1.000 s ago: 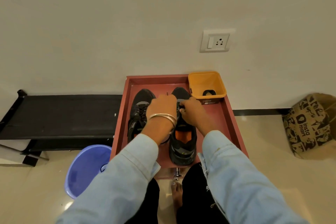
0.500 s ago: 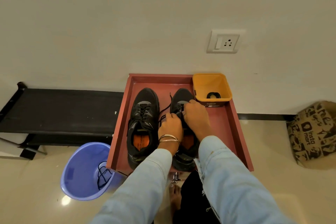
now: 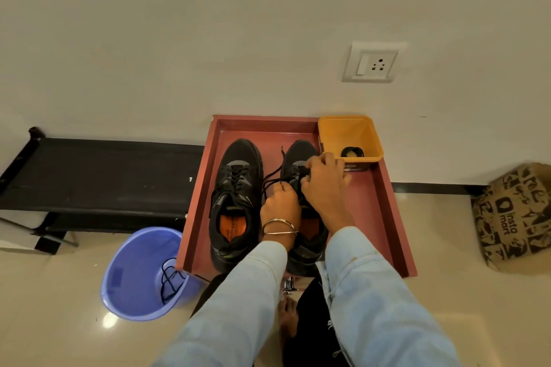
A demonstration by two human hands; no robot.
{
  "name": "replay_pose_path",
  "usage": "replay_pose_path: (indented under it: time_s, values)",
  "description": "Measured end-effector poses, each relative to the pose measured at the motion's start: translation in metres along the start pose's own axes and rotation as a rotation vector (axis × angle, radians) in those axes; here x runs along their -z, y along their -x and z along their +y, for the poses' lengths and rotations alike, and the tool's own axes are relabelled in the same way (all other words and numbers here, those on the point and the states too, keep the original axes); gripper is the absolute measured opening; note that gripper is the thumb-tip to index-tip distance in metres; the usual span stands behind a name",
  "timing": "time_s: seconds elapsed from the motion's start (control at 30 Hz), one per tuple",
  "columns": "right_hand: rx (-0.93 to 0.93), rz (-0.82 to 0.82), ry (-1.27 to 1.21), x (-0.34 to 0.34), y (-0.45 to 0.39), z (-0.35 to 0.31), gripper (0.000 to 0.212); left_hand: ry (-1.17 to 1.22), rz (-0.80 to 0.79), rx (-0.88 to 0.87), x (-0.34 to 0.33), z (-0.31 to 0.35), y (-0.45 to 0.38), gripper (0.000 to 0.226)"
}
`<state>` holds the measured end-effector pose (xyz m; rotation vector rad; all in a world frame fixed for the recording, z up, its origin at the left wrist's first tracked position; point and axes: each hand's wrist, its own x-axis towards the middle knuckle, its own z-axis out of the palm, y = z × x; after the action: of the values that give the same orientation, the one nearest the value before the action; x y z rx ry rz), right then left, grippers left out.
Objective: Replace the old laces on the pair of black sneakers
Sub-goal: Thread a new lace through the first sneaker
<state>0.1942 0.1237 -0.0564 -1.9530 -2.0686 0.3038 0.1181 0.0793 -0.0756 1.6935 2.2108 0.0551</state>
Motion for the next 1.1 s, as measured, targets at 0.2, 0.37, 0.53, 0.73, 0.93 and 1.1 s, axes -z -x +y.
replay_pose_path:
  time_s: [0.2,0.37,0.53,0.73,0.93,1.1]
  values:
    - [0.079,-0.015,0.085,-0.015,0.005,0.008,0.019,-0.005,0.014,0.003,-0.001,-0.001,-0.001,0.041]
    - [-0.16,0.076,-0.625,-0.004,0.014,0.017,0.014,0.016,0.027,0.007,-0.004,-0.002,-0.003,0.041]
    - [-0.46,0.173,-1.746,0.019,0.02,0.017,0.02,0.016,0.029,0.003,-0.006,-0.004,-0.003,0.042]
    - [-0.351,0.05,-1.172,0.014,0.01,0.017,0.02,0.032,0.037,0.01,-0.003,-0.006,-0.004,0.043]
    - [0.216,-0.172,0.111,0.0,-0.006,0.003,0.024,0.021,0.031,-0.006,-0.004,-0.004,-0.003,0.045]
    - [0.212,-0.118,0.349,0.002,-0.004,-0.009,0.023,0.032,0.016,-0.003,-0.003,-0.004,-0.003,0.044]
